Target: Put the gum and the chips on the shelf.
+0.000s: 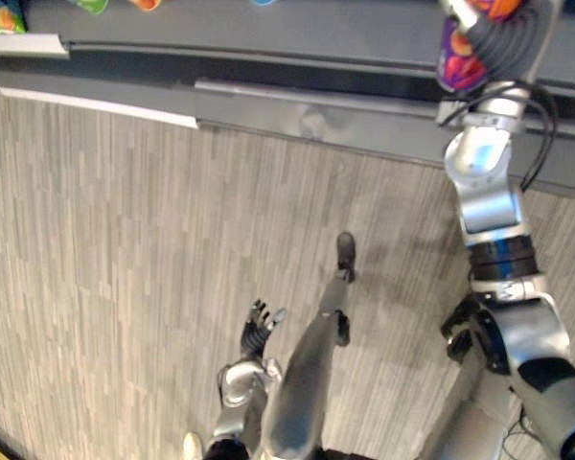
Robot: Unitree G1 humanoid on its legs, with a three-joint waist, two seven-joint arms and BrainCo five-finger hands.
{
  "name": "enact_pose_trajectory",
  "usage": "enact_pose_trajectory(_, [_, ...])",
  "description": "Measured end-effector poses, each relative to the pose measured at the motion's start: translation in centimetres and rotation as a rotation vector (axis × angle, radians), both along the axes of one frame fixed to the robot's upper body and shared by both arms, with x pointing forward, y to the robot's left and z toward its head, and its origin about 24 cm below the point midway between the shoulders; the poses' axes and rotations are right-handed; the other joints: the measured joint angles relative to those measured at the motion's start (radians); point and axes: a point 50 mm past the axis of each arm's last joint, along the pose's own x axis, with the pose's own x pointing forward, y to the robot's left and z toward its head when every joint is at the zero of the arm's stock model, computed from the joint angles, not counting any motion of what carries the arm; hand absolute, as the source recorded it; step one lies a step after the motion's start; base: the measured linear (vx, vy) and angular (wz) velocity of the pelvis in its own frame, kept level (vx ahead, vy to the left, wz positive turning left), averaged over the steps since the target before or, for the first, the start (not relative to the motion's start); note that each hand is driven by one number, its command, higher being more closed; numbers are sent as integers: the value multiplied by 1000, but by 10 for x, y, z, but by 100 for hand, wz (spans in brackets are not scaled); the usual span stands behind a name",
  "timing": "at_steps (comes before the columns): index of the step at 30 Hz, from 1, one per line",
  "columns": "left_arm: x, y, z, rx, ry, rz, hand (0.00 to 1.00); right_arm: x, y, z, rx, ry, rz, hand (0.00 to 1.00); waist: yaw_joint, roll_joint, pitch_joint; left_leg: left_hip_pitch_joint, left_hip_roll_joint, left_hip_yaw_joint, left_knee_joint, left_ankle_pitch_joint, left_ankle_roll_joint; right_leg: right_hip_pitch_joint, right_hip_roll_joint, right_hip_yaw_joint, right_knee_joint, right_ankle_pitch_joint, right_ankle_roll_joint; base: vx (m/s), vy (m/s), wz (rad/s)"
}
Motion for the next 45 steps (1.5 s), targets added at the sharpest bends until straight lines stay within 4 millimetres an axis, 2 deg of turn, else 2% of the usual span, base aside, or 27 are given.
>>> enact_pose_trajectory(7, [3, -6, 5, -25, -28, 10, 0, -32, -21, 30, 161, -234, -62, 100, -3, 0, 0, -3, 5, 28, 0, -1, 1, -9, 0, 7, -1, 0, 0, 3, -8, -2])
enact_pose_trajectory(12, [3, -6, 5, -26, -29, 9, 0, -40, -23, 49, 153, -292, -78, 100, 0, 1, -1, -29, 15, 51, 10, 0, 1, -36, 2, 12, 1, 0, 0, 0, 0, 0])
enact_pose_trajectory(21, [4, -6, 8, -26, -46, 11, 0, -38, -19, 48, 132, -270, -75, 100, 3, 1, -1, -60, 15, 50, 19, 0, 2, -72, 3, 20, 12, 0, 0, 0, 0, 0])
enact_pose_trajectory(31, [9, -6, 17, -29, -92, 11, 0, -26, -16, 38, 102, -200, -83, 100, 6, 1, -2, -102, 11, 50, 22, 8, 11, -124, -3, 29, 30, 0, 0, 0, 0, 0])
enact_pose_trajectory(45, [15, -6, 32, -59, -163, 27, 0, -29, -12, 41, 9, -228, -117, 100, 20, 2, -2, -141, 13, 69, 38, 9, 12, -179, -4, 55, 50, -3, -5, -12, -7, -1])
